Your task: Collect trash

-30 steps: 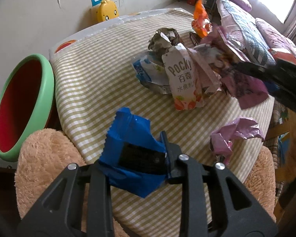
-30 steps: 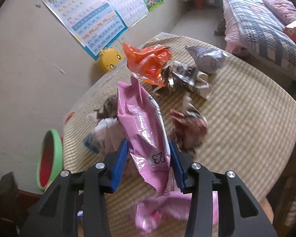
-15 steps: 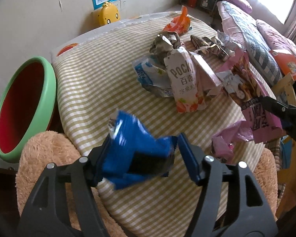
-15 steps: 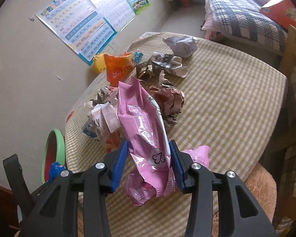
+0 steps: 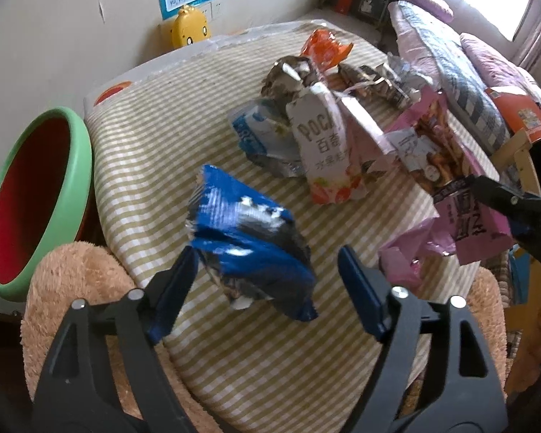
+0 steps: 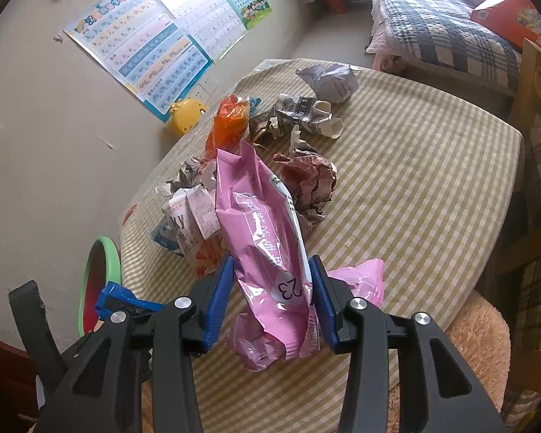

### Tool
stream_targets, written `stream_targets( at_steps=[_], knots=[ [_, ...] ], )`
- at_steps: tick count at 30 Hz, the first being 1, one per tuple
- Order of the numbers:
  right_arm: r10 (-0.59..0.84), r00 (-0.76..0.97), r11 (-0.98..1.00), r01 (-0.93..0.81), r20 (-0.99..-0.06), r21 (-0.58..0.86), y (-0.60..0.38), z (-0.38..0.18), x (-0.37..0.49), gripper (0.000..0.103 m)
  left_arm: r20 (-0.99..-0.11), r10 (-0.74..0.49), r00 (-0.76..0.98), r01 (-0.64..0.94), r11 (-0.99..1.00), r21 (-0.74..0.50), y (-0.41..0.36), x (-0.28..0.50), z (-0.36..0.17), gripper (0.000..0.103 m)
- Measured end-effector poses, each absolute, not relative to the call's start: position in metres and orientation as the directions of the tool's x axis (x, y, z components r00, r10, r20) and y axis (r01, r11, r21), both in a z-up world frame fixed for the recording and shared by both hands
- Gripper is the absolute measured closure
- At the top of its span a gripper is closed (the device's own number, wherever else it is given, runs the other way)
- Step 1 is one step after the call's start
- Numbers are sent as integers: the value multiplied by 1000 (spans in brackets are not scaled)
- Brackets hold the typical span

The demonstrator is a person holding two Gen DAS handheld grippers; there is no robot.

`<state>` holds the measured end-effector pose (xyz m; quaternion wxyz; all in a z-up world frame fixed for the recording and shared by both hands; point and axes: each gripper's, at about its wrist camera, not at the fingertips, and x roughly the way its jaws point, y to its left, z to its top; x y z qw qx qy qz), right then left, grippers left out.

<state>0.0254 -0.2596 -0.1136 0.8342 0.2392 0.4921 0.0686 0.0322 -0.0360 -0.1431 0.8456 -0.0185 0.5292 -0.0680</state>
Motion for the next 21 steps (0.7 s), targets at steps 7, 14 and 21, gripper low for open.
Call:
stream_targets(
  at_steps=[7, 14, 21],
  knots=[
    [344, 518, 873, 131, -783, 470, -263, -113, 23, 62, -875, -199, 442, 133, 979, -155, -34, 34, -125, 8],
    [343, 523, 869, 137, -780, 475, -265, -113, 22, 62, -891, -199, 409, 118, 979, -165, -20, 37, -126, 8],
    [346, 510, 869, 143, -788, 475, -263, -118, 22, 62, -916, -178, 359, 13, 982, -186, -12, 47, -150, 8]
  ],
)
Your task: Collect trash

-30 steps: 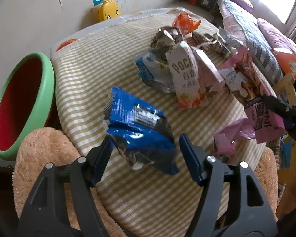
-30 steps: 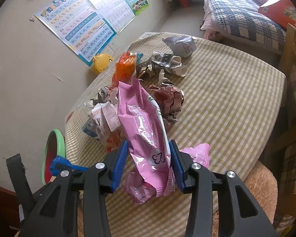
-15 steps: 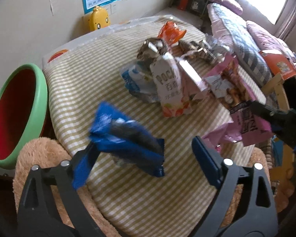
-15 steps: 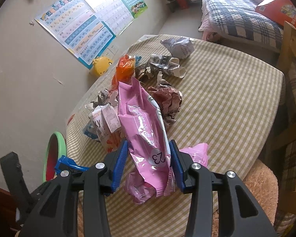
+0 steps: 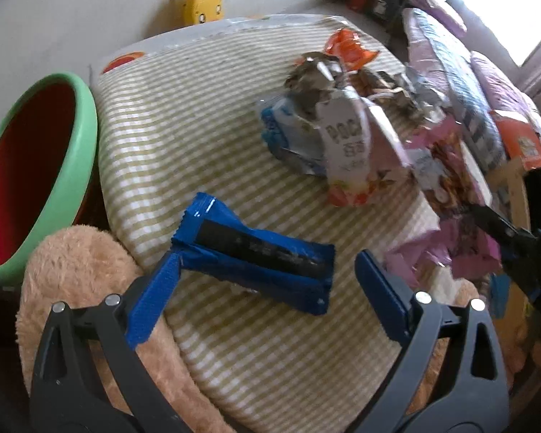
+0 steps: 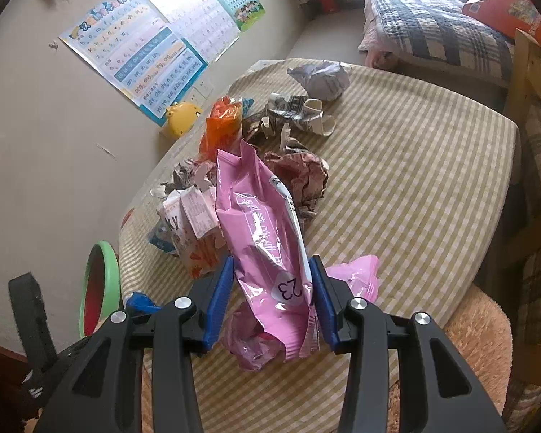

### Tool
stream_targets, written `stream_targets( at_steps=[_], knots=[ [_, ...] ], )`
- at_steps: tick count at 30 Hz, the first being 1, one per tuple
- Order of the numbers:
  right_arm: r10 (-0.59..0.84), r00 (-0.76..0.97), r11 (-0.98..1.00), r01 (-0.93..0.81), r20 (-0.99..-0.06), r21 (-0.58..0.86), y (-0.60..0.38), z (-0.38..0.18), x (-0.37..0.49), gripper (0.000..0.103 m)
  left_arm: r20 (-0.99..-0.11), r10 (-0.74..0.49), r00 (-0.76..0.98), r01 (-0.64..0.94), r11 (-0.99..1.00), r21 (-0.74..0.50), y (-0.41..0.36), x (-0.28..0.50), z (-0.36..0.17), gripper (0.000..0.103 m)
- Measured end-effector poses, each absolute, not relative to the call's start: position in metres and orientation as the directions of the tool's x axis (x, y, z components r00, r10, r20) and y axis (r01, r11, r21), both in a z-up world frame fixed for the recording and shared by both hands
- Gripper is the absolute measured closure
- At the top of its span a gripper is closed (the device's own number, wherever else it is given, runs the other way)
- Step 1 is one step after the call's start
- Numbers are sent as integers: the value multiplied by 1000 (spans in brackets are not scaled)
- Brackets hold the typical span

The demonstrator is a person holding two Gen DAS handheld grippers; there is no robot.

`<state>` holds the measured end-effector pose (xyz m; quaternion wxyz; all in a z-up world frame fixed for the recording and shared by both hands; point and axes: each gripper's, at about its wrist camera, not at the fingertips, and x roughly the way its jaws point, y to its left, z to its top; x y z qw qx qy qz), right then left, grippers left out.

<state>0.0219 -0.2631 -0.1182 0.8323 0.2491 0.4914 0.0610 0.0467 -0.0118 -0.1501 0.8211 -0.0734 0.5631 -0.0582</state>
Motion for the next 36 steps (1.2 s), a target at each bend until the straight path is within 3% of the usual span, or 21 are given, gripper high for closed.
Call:
stream_targets(
  at_steps=[12, 23, 32, 36],
  knots=[
    [347, 518, 865, 145, -782, 480, -265, -118, 19, 62, -930, -158, 331, 46, 987, -152, -29, 51, -159, 8],
    [353, 523, 857, 152, -776, 492, -269, -119, 16, 62, -890, -126, 438, -105, 976, -190, 16, 48, -114, 8],
    [347, 524, 860, 153, -778, 486, -268, -119, 16, 62, -948, -199, 247, -128, 963, -236, -29, 38, -162, 8],
    [348, 519, 858, 159, -781, 488, -270, -121, 15, 61, -953, -121, 278, -114, 981, -157, -41, 48, -170, 8]
  ],
)
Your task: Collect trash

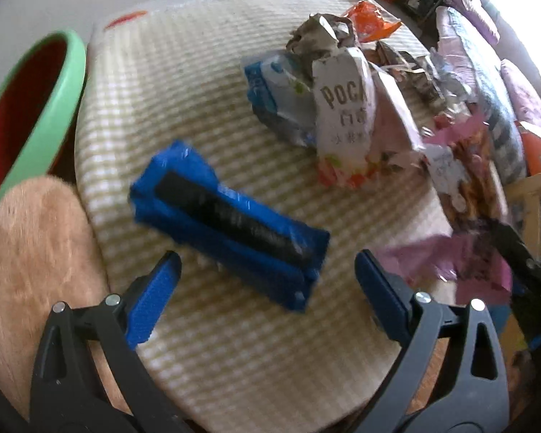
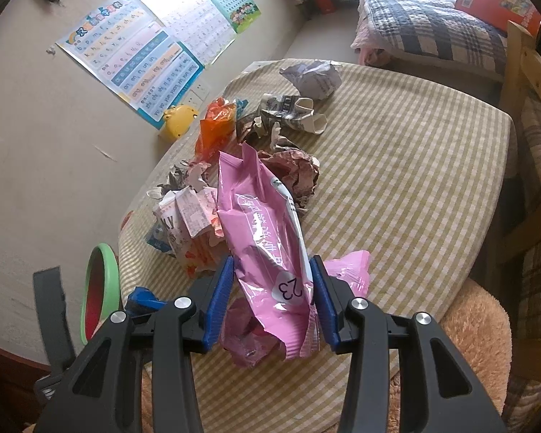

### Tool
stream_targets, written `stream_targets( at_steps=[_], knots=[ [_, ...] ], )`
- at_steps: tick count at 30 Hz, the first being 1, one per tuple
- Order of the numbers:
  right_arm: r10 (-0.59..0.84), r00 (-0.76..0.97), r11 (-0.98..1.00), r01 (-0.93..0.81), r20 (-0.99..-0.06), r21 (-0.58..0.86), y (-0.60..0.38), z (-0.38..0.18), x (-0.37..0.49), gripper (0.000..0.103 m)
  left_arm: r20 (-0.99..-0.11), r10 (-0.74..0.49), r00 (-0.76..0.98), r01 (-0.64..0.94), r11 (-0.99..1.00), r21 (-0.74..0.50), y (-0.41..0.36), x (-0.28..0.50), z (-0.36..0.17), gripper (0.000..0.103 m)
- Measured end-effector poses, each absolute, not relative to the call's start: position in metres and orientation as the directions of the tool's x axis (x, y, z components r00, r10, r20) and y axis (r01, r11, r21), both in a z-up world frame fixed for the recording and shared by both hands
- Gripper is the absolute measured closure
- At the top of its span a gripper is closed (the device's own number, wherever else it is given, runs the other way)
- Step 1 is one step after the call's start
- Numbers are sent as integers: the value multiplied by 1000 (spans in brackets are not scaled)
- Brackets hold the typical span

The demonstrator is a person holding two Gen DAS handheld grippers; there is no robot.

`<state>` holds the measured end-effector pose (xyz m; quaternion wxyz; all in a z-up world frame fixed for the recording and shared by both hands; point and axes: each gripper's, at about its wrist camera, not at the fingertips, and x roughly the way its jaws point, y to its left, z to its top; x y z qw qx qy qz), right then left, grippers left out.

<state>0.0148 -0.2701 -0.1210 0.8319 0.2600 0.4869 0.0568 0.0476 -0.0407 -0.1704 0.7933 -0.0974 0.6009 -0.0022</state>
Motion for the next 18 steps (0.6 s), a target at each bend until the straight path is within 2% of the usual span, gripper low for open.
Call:
stream_targets(
  at_steps=[2, 4, 6, 7, 8, 10, 13, 18],
  knots=[
    [347, 516, 859, 159, -783, 486, -270, -121, 15, 61, -955, -99, 278, -128, 982, -139, -40, 54, -177, 11],
    [345, 518, 861, 158, -783, 484, -270, -120, 14, 61, -959, -101, 266, -150, 978, -144, -37, 59, -182, 29],
    [341, 520, 864, 155, -783, 479, -269, -119, 13, 61, -956, -102, 274, -158, 976, -150, -33, 59, -183, 40],
    [339, 520, 865, 154, -784, 477, -270, -119, 13, 61, -953, -108, 284, -146, 977, -155, -33, 58, -182, 51],
    [338, 520, 866, 153, -784, 475, -269, -119, 13, 61, -952, -113, 283, -126, 980, -154, -33, 58, -180, 54],
    [340, 520, 866, 152, -784, 476, -268, -119, 13, 61, -946, -150, 285, -113, 975, -189, -29, 57, -175, 71],
    [339, 526, 869, 144, -780, 474, -267, -116, 12, 61, -936, -181, 302, -91, 972, -218, -25, 53, -164, 85],
    [335, 548, 873, 125, -766, 472, -264, -104, 10, 62, -907, -160, 390, -36, 981, -189, -15, 40, -135, 86]
  ],
)
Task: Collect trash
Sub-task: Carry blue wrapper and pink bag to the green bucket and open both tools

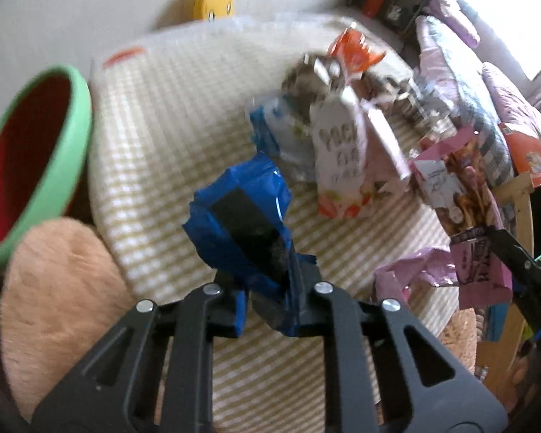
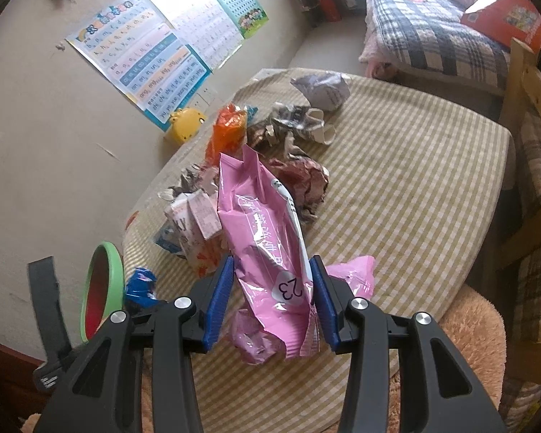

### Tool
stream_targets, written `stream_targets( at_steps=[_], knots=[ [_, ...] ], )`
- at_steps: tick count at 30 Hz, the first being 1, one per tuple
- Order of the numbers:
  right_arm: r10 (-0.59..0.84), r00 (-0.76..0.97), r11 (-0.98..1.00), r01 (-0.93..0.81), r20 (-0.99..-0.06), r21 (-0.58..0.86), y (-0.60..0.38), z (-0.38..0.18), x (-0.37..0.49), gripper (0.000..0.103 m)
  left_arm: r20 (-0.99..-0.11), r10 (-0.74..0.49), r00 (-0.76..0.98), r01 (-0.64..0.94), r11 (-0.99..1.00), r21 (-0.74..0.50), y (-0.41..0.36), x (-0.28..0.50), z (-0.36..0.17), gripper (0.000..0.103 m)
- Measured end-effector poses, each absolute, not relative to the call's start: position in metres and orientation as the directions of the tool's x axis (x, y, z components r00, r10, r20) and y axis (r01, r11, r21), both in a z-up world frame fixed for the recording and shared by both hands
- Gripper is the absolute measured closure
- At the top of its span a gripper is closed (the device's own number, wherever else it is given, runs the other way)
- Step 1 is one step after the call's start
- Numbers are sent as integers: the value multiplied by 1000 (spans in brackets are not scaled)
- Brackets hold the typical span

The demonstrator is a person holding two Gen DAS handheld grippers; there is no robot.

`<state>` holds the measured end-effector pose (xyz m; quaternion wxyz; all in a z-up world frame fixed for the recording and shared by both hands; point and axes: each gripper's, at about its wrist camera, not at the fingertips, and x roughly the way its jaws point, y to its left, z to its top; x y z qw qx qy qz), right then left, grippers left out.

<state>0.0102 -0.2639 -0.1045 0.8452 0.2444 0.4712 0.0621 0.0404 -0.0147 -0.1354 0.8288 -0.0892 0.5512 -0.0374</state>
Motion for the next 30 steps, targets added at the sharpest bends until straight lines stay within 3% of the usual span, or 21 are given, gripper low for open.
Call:
stream_targets(
  at_steps=[11, 30],
  knots=[
    [327, 593, 882, 89, -736, 463, -252, -78, 5, 62, -822, -104, 559, 4, 992, -123, 6, 34, -83, 86],
    [370, 590, 900, -37, -718, 434, -193, -43, 15, 62, -792, -75, 606, -89, 983, -161, 72, 36, -74, 86]
  ],
)
